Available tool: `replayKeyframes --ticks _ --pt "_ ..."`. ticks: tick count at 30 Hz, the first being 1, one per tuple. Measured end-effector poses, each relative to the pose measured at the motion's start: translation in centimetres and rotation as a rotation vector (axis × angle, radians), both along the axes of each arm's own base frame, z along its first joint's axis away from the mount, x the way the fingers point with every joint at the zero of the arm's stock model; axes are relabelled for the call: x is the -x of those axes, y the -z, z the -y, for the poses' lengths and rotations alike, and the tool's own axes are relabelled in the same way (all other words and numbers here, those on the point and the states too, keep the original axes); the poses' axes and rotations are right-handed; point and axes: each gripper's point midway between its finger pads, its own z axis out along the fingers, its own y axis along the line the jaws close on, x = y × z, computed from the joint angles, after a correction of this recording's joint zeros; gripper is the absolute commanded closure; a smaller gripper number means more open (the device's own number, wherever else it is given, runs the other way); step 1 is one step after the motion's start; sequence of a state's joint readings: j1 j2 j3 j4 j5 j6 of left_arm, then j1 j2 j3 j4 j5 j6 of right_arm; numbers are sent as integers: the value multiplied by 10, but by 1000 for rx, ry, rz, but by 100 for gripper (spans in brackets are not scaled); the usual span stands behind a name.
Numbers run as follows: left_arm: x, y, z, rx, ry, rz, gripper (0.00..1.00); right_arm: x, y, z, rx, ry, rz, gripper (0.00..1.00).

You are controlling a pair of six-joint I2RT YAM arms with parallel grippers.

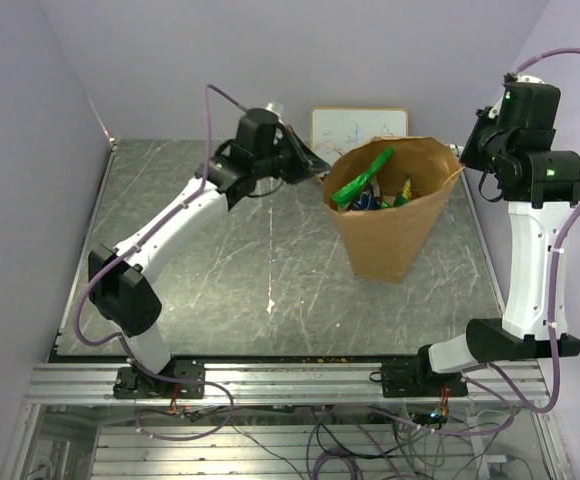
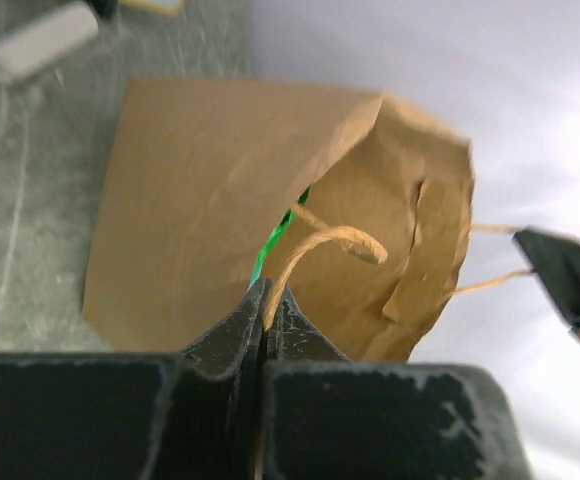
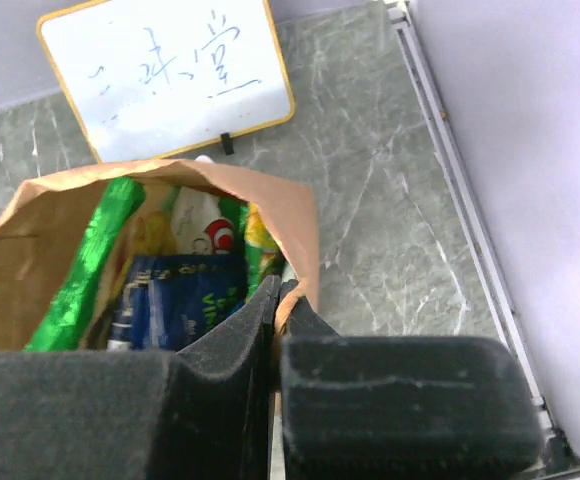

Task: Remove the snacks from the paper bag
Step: Adjust the paper bag at the center of the board.

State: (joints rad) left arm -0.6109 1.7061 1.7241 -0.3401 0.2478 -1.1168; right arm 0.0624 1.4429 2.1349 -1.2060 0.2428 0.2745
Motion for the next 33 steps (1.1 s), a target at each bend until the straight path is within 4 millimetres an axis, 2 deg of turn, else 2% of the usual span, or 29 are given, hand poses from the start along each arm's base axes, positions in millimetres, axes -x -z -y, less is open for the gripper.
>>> replayKeyframes --ticks 2,5,7,11,12,17,19,21,25,30,33 --pt "17 15 17 -14 37 -31 93 -6 3 0 15 -29 -6 100" --pt "41 43 38 -38 90 -84 93 -14 8 -21 -11 -162 -5 100" --pt "47 56 41 -54 102 -108 93 -20 10 -39 -50 -253 -3 100" --pt "52 78 37 -82 101 -142 93 -27 23 -86 -165 -464 -9 100" --pt "54 85 33 -93 99 -152 93 -26 32 -107 -205 -539 -25 100" --pt "82 103 3 -135 86 -181 92 -5 61 -175 -381 -783 -102 100" --pt "98 105 -13 -150 77 -186 90 5 68 -186 -446 -826 -129 100" --pt "111 104 -27 -161 71 -184 82 12 68 -192 -486 -849 -142 100" --pt "132 102 -49 -185 62 -180 69 20 56 -200 -537 -884 -127 100" --pt "153 92 -70 -206 65 -165 44 32 39 -206 -595 -912 -103 100" --pt "166 86 -86 -256 59 -158 37 41 35 -211 -653 -929 -112 100"
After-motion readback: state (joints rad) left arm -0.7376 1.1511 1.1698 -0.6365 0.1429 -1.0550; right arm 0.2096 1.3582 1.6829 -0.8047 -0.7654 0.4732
